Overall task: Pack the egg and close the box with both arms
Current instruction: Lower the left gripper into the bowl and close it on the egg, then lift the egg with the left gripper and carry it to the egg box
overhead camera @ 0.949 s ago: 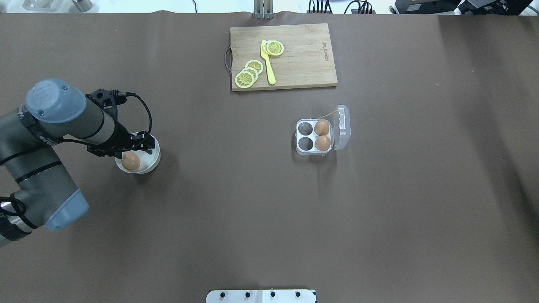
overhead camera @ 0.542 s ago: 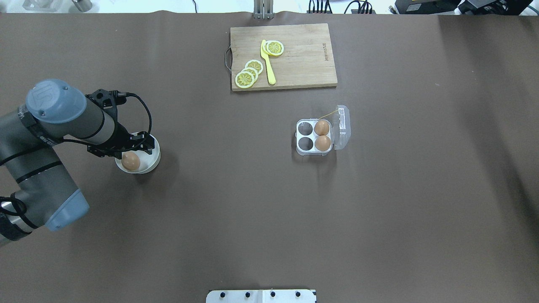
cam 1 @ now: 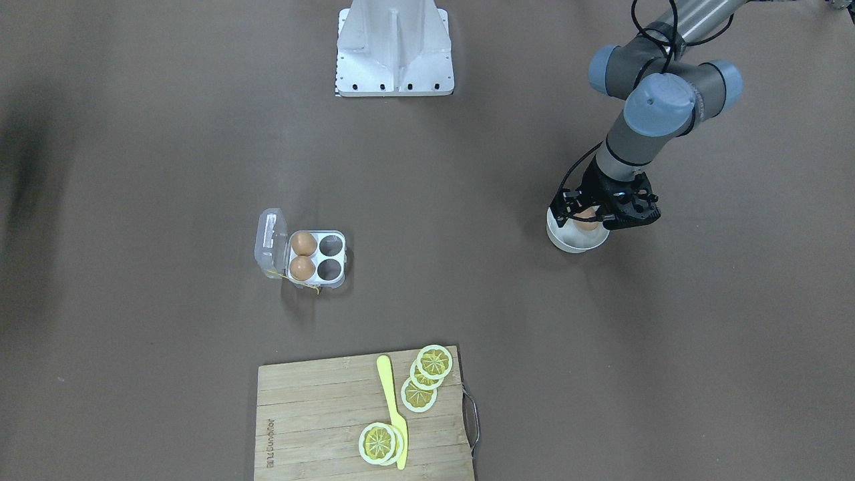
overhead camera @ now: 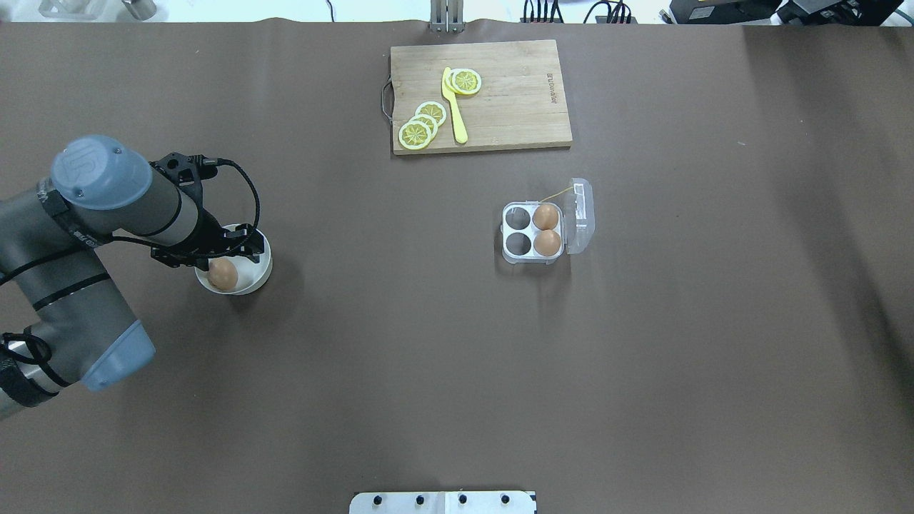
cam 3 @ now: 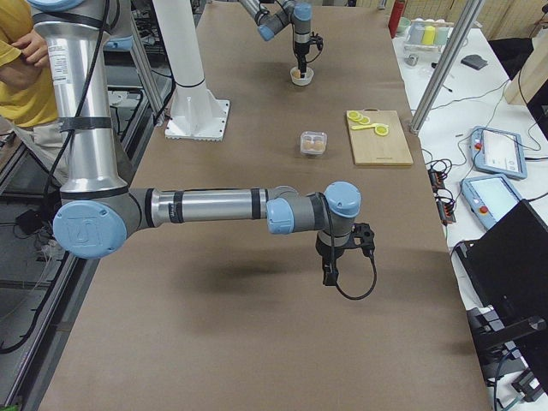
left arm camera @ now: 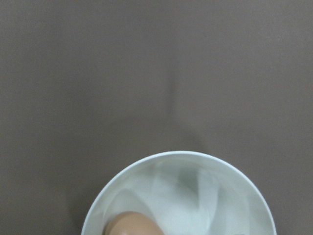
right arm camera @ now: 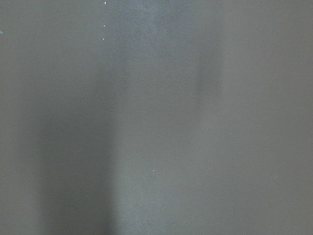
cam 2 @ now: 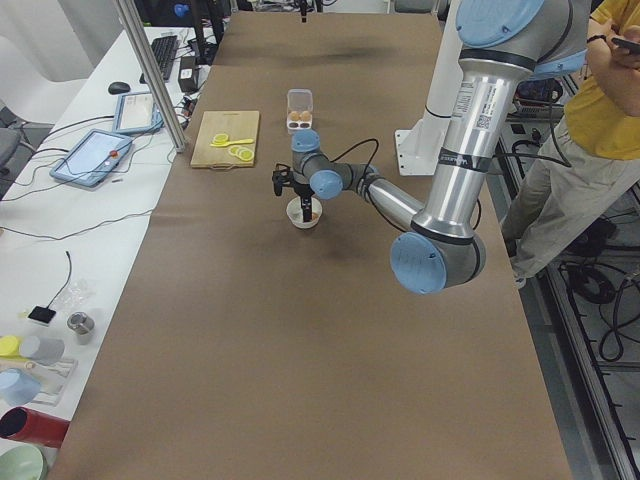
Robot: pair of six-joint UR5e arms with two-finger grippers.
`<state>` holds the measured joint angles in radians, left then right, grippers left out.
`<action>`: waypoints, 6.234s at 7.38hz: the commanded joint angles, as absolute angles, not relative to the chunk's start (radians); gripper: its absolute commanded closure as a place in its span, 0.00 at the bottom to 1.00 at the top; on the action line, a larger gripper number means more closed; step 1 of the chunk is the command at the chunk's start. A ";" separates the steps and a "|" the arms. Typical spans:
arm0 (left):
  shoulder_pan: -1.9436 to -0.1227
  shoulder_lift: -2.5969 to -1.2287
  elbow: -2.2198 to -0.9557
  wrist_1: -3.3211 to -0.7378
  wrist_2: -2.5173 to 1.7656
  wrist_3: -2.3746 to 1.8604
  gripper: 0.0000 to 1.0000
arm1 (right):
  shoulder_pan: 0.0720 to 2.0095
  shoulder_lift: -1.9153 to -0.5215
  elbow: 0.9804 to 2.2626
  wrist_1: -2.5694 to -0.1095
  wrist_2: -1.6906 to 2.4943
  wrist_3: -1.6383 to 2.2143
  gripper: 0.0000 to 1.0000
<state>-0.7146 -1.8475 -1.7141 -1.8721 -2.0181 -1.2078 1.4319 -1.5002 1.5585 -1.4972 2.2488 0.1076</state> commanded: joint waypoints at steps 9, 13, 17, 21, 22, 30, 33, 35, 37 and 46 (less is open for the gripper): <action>-0.698 -1.847 -1.695 -1.876 -2.003 -1.207 0.22 | 1.427 -1.499 1.557 -1.497 2.247 0.109 0.00; -0.698 -1.847 -1.715 -1.876 -2.005 -1.210 0.27 | 1.424 -1.499 1.557 -1.497 2.249 0.113 0.00; -0.690 -1.844 -1.703 -1.876 -2.003 -1.209 0.31 | 1.424 -1.499 1.557 -1.497 2.249 0.112 0.00; -0.690 -1.842 -1.710 -1.876 -2.006 -1.207 0.48 | 1.419 -1.499 1.557 -1.497 2.247 0.114 0.00; -0.690 -1.842 -1.712 -1.876 -2.011 -1.207 0.59 | 1.419 -1.499 1.557 -1.497 2.247 0.114 0.00; -0.733 -2.011 -1.856 -1.579 -2.063 -1.177 0.86 | 1.416 -1.499 1.557 -1.497 2.249 0.115 0.00; -0.732 -2.198 -1.810 -1.513 -2.062 -1.187 0.86 | 1.416 -1.500 1.555 -1.497 2.249 0.115 0.00; -0.727 -2.293 -1.734 -1.539 -2.062 -1.180 0.86 | 1.416 -1.505 1.557 -1.497 2.250 0.115 0.00; -0.721 -2.411 -1.575 -1.635 -2.059 -1.180 0.86 | 1.416 -1.503 1.557 -1.497 2.250 0.113 0.00; -0.600 -2.631 -1.183 -1.907 -1.861 -1.081 0.92 | 1.416 -1.503 1.569 -1.497 2.250 0.112 0.00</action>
